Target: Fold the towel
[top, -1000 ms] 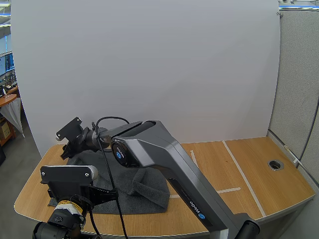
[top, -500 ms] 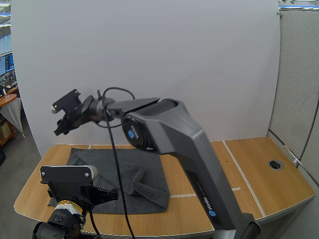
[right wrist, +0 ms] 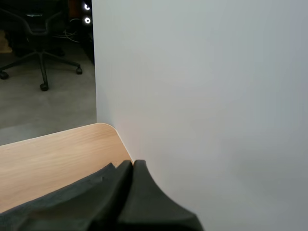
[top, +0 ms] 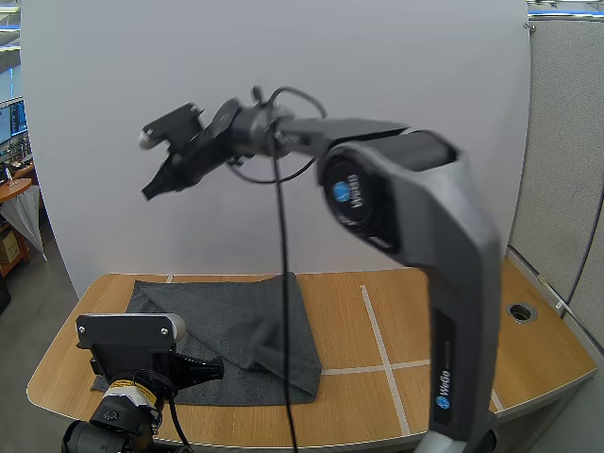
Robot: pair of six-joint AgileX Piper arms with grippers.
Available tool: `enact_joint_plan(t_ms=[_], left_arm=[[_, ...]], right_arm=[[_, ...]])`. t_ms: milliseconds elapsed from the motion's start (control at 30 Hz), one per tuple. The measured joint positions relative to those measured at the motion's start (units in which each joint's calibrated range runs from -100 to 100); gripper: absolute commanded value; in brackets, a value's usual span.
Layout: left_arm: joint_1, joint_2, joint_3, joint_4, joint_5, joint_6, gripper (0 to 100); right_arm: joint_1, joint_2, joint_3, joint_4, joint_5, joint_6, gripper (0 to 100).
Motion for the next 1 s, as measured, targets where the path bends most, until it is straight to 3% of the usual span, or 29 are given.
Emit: enact_joint_plan(t_ms=[133,300,533,667,1000], left_arm=[[0.0,0.0,0.0,0.0,0.0,0.0,0],[0.0,0.0,0.0,0.0,0.0,0.0,0],[0.0,0.0,0.0,0.0,0.0,0.0,0],[0.0,0.0,0.0,0.0,0.0,0.0,0],[0.0,0.0,0.0,0.0,0.0,0.0,0]], right_arm=[[-1.07,-5.33,2.18,-4.81,4.73,2.91,0],[-2.46,-17.86,12.24,-17.4,11.64,9.05,0],[-5.53,-31.87,24.4,-19.36,13.02,11.1,0],[-7.76,-41.56,31.61,-19.5,19.32,11.54,0],[-8.25,-57.42,38.02,-19.27,25.57,13.65,0]])
